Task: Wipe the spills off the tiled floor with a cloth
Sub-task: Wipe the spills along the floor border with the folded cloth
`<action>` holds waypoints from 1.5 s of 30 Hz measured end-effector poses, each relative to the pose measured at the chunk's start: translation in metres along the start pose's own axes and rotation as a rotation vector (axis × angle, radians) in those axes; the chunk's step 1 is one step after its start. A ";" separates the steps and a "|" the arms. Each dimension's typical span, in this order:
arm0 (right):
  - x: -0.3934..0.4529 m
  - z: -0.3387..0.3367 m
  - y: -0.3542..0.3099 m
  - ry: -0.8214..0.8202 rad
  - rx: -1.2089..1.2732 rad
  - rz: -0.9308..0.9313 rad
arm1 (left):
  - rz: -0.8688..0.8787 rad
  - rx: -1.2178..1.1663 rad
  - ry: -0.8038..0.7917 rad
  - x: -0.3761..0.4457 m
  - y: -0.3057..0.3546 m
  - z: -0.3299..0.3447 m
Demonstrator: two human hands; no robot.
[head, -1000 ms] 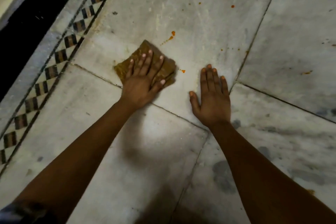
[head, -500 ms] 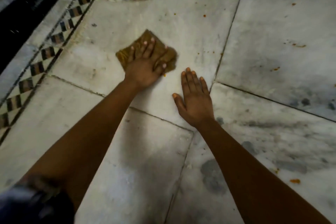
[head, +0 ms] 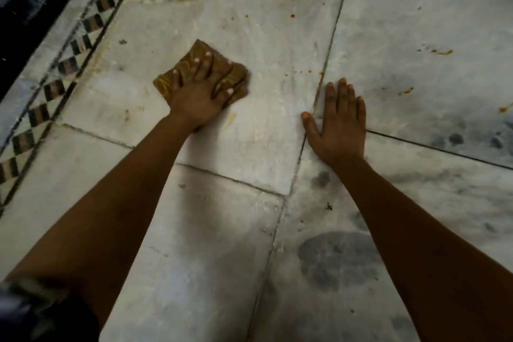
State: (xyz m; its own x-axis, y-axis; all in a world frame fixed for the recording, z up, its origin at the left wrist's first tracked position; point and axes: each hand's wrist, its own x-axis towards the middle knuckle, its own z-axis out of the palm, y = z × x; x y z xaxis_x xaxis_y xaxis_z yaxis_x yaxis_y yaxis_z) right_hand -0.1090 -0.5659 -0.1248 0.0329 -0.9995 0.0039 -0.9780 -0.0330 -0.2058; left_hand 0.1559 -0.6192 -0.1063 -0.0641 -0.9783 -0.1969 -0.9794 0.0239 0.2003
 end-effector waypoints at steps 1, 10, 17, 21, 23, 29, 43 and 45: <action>0.000 0.001 0.000 0.013 0.001 0.001 | 0.054 0.001 0.012 -0.015 -0.003 0.002; 0.000 -0.001 -0.001 0.041 0.027 -0.009 | -0.216 -0.045 0.097 0.002 -0.043 -0.012; -0.001 -0.001 -0.001 0.044 0.043 -0.002 | 0.103 0.003 0.084 -0.026 0.022 0.014; -0.001 0.001 -0.001 0.043 0.047 0.003 | 0.148 0.051 0.091 -0.082 -0.017 0.014; -0.001 0.000 -0.002 0.048 0.041 0.008 | 0.005 0.081 0.116 -0.068 -0.032 0.007; -0.001 -0.002 -0.003 0.032 0.042 0.000 | -0.123 0.028 0.069 -0.008 0.014 0.008; -0.002 -0.003 -0.004 0.030 0.042 0.004 | -0.240 -0.045 0.047 -0.032 -0.015 0.000; -0.002 -0.004 -0.004 0.032 0.045 0.007 | -0.121 -0.013 0.044 -0.037 0.008 0.009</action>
State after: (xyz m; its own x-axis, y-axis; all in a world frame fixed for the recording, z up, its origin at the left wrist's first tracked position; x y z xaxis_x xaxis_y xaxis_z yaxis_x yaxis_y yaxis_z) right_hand -0.1060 -0.5639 -0.1199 0.0184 -0.9993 0.0338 -0.9679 -0.0263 -0.2498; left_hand 0.1484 -0.5813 -0.1062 0.0634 -0.9820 -0.1780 -0.9769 -0.0976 0.1901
